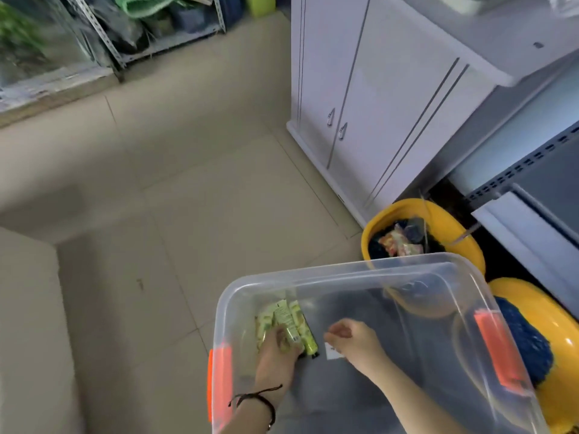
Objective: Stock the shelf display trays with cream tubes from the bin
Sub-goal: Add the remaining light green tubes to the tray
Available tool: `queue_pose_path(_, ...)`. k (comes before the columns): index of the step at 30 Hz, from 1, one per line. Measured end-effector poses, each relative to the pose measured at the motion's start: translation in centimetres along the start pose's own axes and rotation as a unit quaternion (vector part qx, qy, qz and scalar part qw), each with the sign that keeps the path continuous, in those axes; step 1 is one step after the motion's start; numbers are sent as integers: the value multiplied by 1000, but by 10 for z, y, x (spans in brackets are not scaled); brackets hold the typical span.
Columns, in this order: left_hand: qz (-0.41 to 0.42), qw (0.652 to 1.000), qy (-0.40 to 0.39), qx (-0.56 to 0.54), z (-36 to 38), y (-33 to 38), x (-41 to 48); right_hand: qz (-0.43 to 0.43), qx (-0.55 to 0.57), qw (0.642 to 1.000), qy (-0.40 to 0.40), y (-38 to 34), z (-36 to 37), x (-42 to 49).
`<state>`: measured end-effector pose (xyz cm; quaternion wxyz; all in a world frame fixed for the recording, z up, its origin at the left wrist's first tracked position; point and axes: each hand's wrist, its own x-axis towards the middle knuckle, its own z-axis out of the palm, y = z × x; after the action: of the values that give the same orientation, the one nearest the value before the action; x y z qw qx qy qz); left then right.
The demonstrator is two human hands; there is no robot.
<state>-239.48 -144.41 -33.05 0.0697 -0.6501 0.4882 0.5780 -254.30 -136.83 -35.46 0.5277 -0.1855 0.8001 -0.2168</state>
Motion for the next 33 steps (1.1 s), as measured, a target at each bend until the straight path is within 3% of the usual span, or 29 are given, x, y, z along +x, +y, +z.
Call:
queue_pose_path(7, 19, 993, 119, -2, 23, 9, 21, -7, 21, 1000, 7, -6, 42, 40)
queue_pose_path(10, 22, 991, 135, 8, 25, 10, 27, -6, 1, 1000, 19, -7, 48, 46)
queue_pose_path(16, 59, 990, 72, 102, 24, 14, 42, -12, -44, 998, 35, 3, 36, 50)
queue_pose_path(24, 76, 977, 80, 184, 49, 18, 48, -24, -52, 998, 33, 22, -4, 53)
queue_pose_path(28, 104, 979, 80, 158, 63, 21, 49, -38, -36, 998, 22, 23, -14, 51)
queue_pose_path(33, 147, 975, 22, 165, 59, 24, 52, -45, -46, 998, 16, 21, -17, 50)
